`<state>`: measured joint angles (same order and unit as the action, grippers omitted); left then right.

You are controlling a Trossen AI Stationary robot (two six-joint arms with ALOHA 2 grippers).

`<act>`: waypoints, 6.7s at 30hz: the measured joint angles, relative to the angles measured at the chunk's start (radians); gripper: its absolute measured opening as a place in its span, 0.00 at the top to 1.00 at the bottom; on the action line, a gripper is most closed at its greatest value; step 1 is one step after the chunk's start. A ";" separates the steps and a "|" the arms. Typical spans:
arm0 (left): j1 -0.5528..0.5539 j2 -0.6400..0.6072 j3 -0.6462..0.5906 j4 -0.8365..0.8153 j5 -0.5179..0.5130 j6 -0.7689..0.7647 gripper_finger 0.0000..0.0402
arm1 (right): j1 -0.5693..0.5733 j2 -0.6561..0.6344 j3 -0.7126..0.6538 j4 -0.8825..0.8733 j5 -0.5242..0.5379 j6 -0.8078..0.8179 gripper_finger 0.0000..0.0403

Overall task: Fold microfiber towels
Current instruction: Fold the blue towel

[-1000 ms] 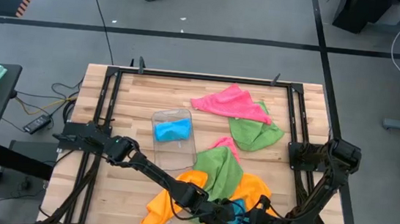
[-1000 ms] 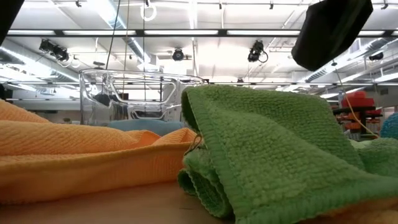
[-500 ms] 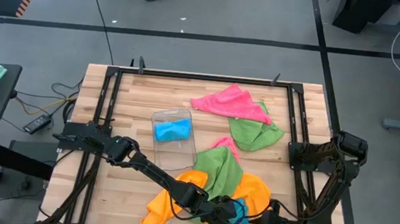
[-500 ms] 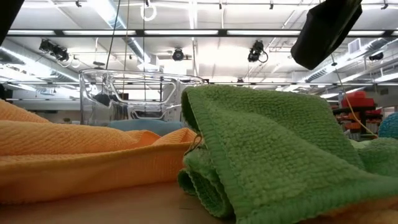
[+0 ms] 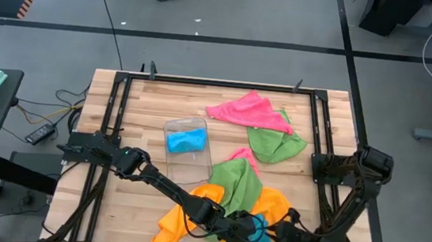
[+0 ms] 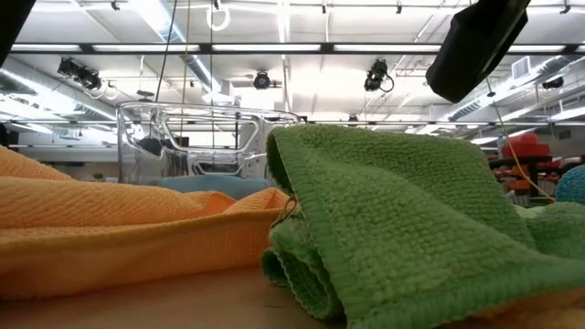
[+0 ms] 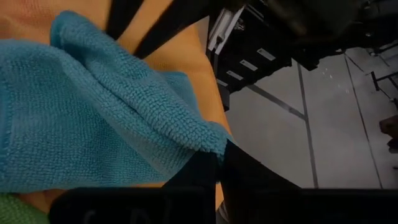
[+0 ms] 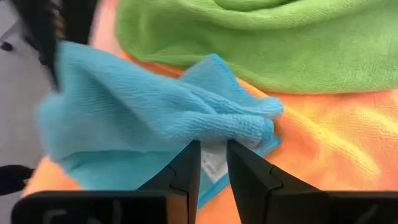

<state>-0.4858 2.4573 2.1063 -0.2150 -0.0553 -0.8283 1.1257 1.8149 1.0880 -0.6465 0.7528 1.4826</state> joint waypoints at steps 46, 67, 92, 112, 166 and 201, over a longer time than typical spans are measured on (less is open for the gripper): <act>0.002 0.065 -0.001 0.149 -0.136 -0.077 0.93 | -0.046 -0.004 -0.153 0.171 -0.014 -0.015 0.78; -0.016 0.087 0.000 0.240 -0.180 -0.050 0.95 | -0.062 -0.025 -0.168 0.238 -0.017 -0.256 0.78; -0.006 0.174 -0.001 0.444 -0.225 0.180 0.91 | -0.089 -0.025 -0.166 0.229 -0.091 -0.320 0.78; -0.017 0.176 -0.001 0.460 -0.195 0.156 0.49 | -0.102 -0.038 -0.166 0.191 -0.166 -0.368 0.78; 0.056 0.051 0.002 -0.095 -0.075 0.338 0.63 | -0.083 -0.193 -0.200 0.341 -0.220 -0.019 0.51; 0.053 0.052 0.001 -0.076 -0.072 0.295 0.68 | 0.092 -0.100 -0.229 0.512 -0.286 0.191 0.63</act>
<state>-0.4332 2.5092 2.1075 -0.2912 -0.1277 -0.5333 1.2175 1.7145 0.8589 -0.1345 0.4667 1.6735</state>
